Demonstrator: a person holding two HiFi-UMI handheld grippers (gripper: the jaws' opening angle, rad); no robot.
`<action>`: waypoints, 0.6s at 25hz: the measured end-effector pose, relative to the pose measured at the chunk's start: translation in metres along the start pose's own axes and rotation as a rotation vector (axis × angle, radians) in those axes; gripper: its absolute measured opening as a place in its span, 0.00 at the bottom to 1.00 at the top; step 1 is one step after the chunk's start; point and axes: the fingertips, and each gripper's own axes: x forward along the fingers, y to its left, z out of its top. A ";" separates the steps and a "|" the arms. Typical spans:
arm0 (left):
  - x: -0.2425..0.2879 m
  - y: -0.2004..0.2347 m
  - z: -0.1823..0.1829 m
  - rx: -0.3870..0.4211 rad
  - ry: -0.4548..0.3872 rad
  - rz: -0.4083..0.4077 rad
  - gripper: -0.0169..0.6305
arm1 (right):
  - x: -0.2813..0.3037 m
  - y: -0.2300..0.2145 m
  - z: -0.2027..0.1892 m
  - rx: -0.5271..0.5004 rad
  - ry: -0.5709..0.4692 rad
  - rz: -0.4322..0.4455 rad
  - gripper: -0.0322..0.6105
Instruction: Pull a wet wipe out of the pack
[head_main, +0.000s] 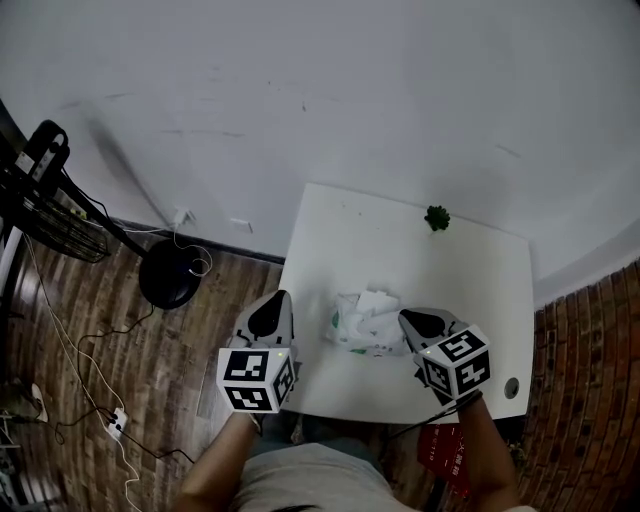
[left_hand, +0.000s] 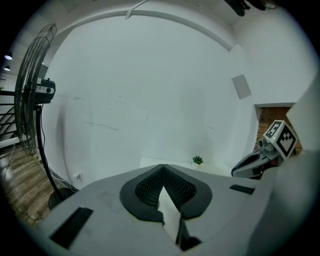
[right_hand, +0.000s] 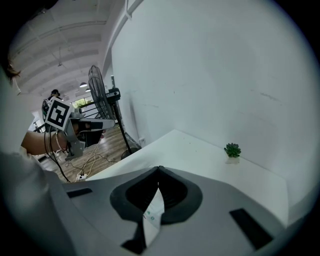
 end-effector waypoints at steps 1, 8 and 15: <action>0.000 -0.001 0.001 0.002 -0.001 -0.004 0.03 | -0.002 -0.001 0.000 0.005 -0.005 -0.005 0.05; 0.002 -0.007 0.007 0.023 -0.003 -0.034 0.03 | -0.011 -0.003 0.005 0.045 -0.048 -0.034 0.05; 0.005 -0.011 0.017 0.044 -0.012 -0.066 0.03 | -0.024 -0.001 0.011 0.074 -0.091 -0.062 0.05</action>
